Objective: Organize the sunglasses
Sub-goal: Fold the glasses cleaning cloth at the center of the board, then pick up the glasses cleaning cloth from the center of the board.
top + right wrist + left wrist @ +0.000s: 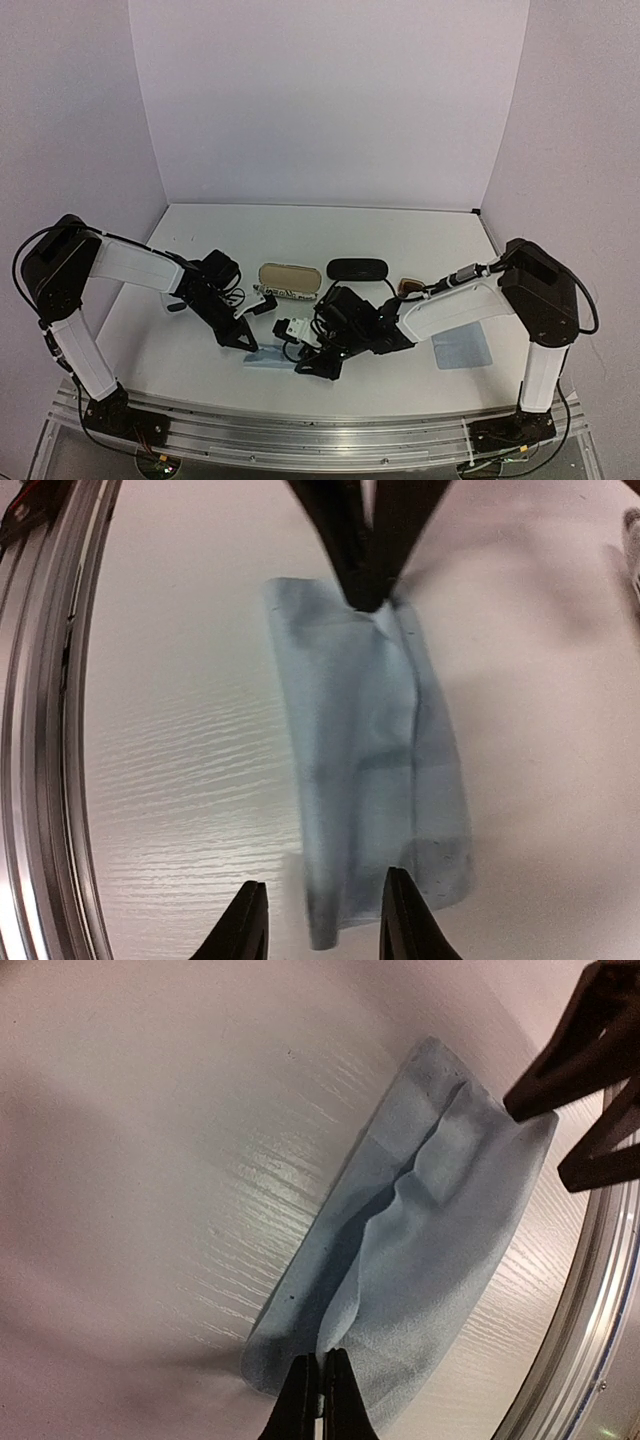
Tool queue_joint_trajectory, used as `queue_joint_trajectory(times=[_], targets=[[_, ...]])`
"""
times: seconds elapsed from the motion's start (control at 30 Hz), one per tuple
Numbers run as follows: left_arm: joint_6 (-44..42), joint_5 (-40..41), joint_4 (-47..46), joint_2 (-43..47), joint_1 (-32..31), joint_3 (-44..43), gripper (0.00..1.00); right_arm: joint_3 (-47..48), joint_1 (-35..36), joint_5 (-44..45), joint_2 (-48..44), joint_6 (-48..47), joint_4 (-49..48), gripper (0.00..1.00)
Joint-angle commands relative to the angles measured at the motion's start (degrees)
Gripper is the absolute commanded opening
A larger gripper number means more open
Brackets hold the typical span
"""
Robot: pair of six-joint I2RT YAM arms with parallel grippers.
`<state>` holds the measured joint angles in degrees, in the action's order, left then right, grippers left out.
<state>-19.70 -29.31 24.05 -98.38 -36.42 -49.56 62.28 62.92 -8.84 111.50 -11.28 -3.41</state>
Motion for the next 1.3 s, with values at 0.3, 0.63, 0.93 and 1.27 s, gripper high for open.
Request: queue_joint_trajectory(times=[0.3,0.63,0.93,1.27], targets=[[-0.7,0.8,0.0,-0.7,0.3,-1.5,0.0,0.1,3.5,7.5,1.3,-8.2,-0.5,0.3],[-1.2,1.1,0.5,-0.8,0.3,-1.8,0.0,0.8,3.6,8.4,3.5,-9.0,-0.4,0.12],[-3.0,1.9,1.5,-0.8,1.2,-2.4,0.0,0.4,3.5,7.3,1.8,-6.9,-0.4,0.0],[-12.2,-2.4,4.3,3.4,4.1,-3.6,0.44,1.7,-0.8,-3.8,0.5,3.8,-0.5,0.0]])
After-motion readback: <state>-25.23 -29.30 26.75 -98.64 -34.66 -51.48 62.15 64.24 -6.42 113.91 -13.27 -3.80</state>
